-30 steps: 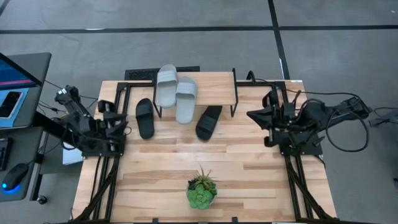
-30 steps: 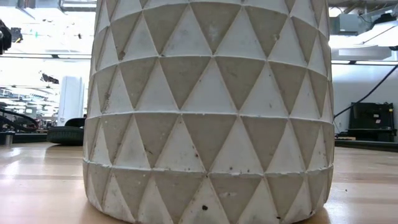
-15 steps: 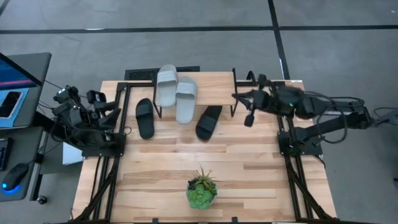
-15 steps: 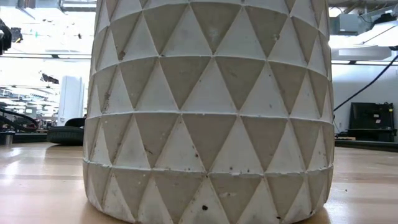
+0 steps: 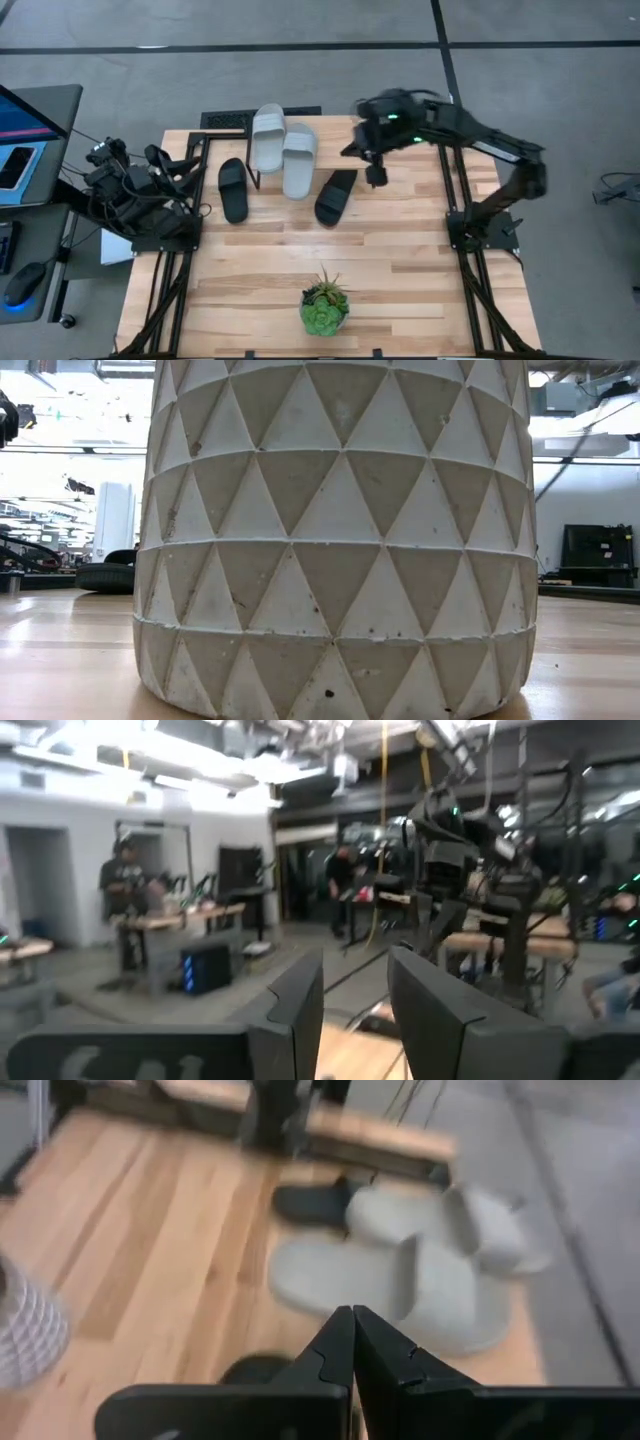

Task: Pick and place slides into the shelf
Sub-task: Put the gray slide on the shelf

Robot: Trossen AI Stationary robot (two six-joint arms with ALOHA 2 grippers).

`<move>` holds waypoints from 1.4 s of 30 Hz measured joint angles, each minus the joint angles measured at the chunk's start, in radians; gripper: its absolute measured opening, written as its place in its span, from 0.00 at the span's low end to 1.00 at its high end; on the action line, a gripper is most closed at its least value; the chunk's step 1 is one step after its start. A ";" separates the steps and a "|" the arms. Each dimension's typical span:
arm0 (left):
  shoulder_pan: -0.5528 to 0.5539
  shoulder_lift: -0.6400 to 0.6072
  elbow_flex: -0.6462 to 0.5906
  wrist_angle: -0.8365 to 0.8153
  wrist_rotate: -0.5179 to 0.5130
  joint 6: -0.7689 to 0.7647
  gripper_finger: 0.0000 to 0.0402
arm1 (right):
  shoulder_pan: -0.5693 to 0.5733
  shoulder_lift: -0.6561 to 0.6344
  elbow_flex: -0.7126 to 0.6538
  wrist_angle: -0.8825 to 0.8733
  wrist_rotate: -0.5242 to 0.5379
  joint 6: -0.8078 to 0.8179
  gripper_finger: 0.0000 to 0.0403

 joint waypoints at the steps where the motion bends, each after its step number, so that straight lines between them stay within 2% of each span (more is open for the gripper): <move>1: -0.001 0.000 0.000 0.000 -0.025 0.000 0.26 | 0.006 0.044 0.038 -0.045 -0.007 -0.007 0.00; 5: -0.026 -0.007 0.000 0.000 -0.133 0.014 0.26 | 0.036 0.197 0.181 -0.172 -0.101 -0.009 0.00; 10: -0.093 -0.037 0.000 -0.002 -0.126 0.021 0.26 | 0.072 0.321 0.321 -0.261 -0.220 -0.031 0.00; 14: -0.136 -0.062 0.001 -0.001 -0.140 0.020 0.26 | 0.121 0.374 0.383 -0.261 -0.227 -0.043 0.00; 16: -0.147 -0.070 0.001 -0.002 -0.140 0.020 0.26 | 0.147 0.400 0.403 -0.249 -0.207 -0.044 0.00; 21: -0.152 -0.072 0.001 -0.005 -0.141 0.020 0.26 | 0.201 0.488 0.433 -0.250 -0.045 0.000 0.00; 23: -0.152 -0.072 0.001 -0.005 -0.141 0.019 0.26 | 0.213 0.524 0.443 -0.249 -0.012 0.044 0.00; 32: -0.151 -0.072 0.001 -0.005 -0.149 0.018 0.26 | 0.246 0.656 0.491 -0.252 0.043 0.171 0.00; 42: -0.151 -0.072 0.001 -0.006 -0.160 0.014 0.26 | 0.262 0.728 0.530 -0.249 0.063 0.176 0.00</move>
